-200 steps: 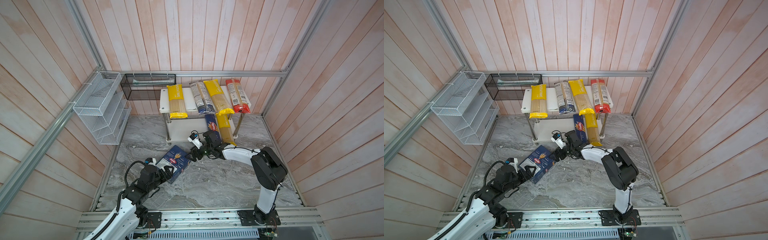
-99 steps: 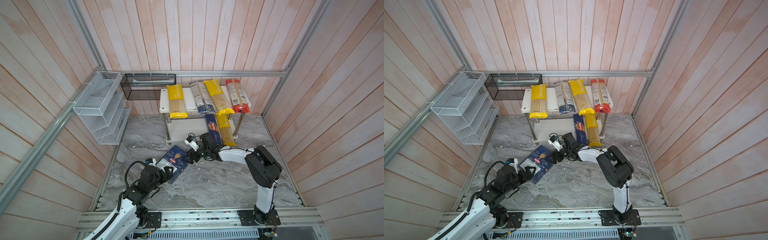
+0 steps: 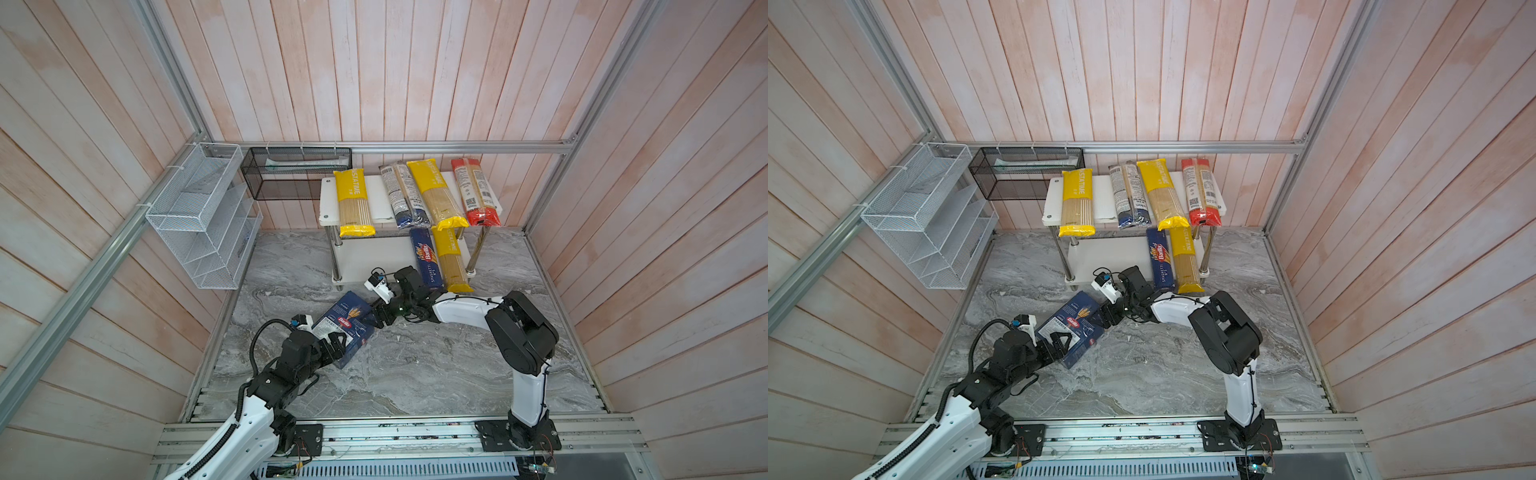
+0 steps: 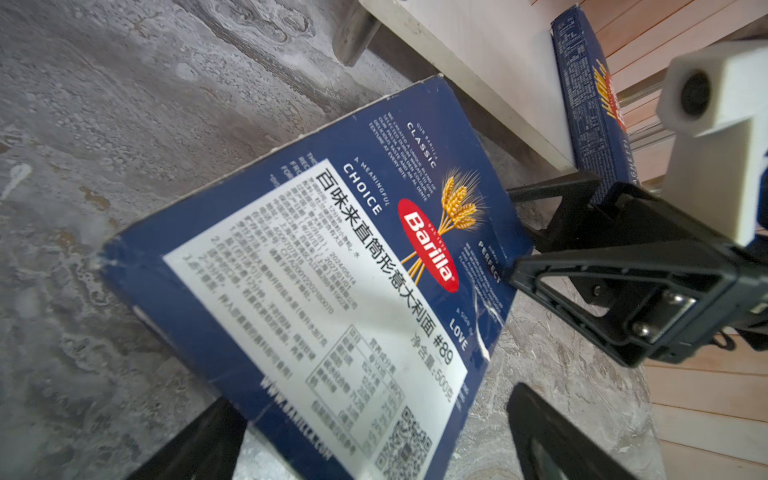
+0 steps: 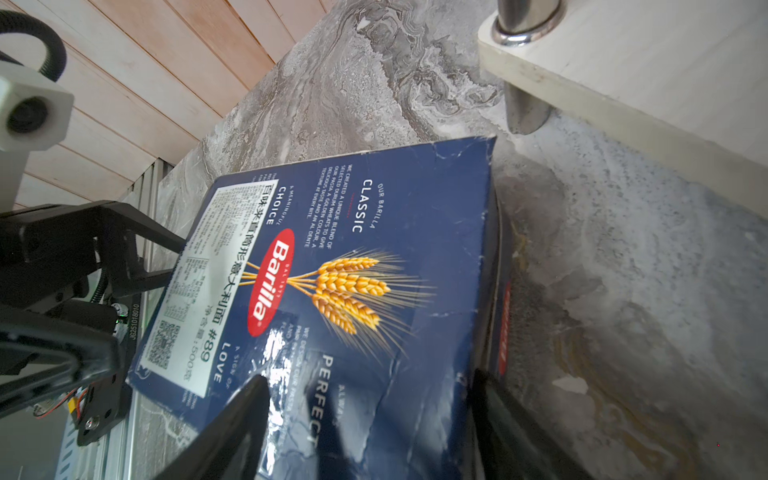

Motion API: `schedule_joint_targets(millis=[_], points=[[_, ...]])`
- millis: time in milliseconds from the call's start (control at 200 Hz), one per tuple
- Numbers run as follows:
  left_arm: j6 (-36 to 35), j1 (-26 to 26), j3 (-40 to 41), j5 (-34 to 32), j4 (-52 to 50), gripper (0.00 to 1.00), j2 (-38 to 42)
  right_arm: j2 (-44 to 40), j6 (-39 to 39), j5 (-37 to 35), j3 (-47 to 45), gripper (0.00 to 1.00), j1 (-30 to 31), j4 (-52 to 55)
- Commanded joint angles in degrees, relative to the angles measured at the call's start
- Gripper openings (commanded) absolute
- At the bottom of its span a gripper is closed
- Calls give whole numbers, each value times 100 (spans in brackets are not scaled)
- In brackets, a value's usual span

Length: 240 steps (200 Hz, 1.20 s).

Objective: Arrange pasta packages on shelves
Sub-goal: Pick up the pasta box from the center of the table.

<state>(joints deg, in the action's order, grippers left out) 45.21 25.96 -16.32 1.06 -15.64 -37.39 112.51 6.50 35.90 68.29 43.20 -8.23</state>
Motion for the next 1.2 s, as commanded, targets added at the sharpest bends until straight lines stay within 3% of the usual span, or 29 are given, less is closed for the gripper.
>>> schedule_joint_targets(millis=[0, 425, 1195], points=[[-153, 21, -175, -15, 180, 100, 1, -13, 132, 349, 13, 74, 159, -1], [-531, 39, -337, 733, 703, 100, -92, -547, 374, 103, -193, 71, 337, -416], [-546, 103, -796, 905, 1174, 100, -403, -1116, 712, 5, -604, 69, 437, -869]])
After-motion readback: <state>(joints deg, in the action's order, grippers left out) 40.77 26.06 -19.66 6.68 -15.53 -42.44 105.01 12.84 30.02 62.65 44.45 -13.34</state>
